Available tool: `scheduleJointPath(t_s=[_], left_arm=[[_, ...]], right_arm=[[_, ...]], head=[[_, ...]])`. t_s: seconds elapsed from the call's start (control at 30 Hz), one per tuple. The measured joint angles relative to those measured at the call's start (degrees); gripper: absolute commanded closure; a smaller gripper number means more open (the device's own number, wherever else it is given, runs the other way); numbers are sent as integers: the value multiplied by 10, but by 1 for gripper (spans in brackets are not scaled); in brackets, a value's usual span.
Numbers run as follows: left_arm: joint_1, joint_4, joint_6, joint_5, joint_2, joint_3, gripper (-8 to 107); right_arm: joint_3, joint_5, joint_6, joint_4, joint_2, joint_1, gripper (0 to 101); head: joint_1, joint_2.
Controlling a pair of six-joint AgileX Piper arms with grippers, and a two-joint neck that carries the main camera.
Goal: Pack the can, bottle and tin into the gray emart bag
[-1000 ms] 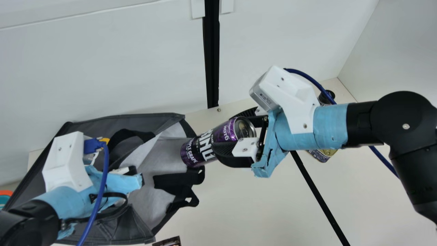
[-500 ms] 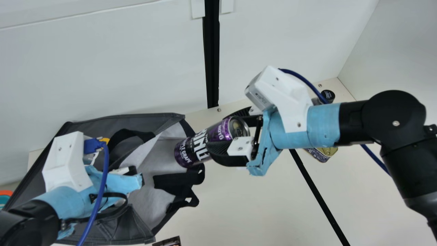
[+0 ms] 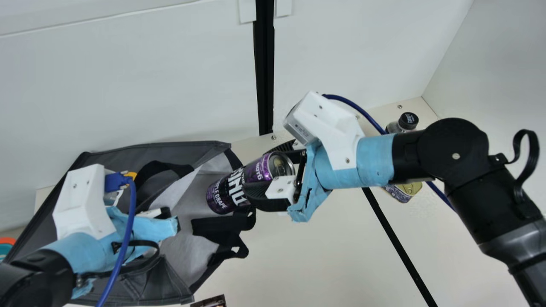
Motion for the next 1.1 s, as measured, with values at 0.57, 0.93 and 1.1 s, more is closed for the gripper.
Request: scheduleJointPath(t_s=[0.57,0.93,1.1], left_arm=[[0,0,0,0,0,0,89],[0,0,0,0,0,0,89],[0,0,0,0,0,0,89]], right_arm=[[10,-48,-7,-1,43,52,101],[8,-77,-17,-2,75,87,101],[5,-88,-21,-4,89,100,101]], head=[[0,1],[0,1],[0,1]])
